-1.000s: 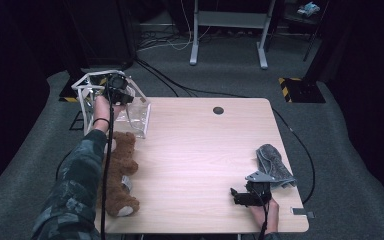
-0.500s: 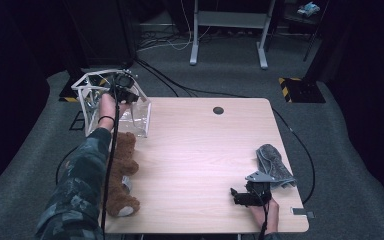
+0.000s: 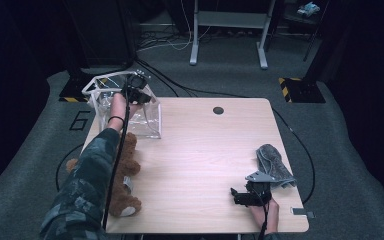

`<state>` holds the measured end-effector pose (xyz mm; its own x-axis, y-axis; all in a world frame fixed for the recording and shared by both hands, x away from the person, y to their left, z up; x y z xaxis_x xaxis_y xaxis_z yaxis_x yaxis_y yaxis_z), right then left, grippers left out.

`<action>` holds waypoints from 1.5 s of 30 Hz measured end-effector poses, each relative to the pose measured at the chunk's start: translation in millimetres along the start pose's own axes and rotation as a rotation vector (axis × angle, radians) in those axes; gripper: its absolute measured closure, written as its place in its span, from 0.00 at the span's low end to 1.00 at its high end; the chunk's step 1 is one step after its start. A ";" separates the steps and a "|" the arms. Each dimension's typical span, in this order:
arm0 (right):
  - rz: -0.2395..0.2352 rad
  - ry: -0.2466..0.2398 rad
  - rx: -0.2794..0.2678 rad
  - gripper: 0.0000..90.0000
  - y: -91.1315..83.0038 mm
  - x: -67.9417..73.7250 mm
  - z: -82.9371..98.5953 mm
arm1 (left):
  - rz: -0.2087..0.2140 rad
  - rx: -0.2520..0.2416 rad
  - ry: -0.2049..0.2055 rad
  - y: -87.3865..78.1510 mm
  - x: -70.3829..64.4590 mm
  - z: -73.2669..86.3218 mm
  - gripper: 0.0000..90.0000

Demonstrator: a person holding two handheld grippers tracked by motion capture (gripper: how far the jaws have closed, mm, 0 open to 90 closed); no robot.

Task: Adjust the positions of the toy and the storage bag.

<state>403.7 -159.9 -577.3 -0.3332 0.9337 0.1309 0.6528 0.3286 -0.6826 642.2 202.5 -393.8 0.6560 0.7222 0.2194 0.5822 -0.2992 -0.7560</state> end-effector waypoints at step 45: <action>-0.001 0.004 -0.006 0.10 0.4 -0.1 -0.6 | -0.021 0.041 0.196 24.3 -21.2 -44.1 0.96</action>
<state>404.5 -159.7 -577.1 -0.3312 0.9339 0.1350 0.6564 0.3308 -0.6780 663.6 152.5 -389.7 0.7271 0.5917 0.3482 0.5794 -0.2569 -0.7735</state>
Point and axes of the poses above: each handheld gripper's, and its own axes: y roughly forward along the jaws, z roughly out of its underside, x roughly to its left, the point moved 7 cm from there along y, roughly forward along the jaws, and after that the axes turned 11 degrees about y, right-handed, at the moved point
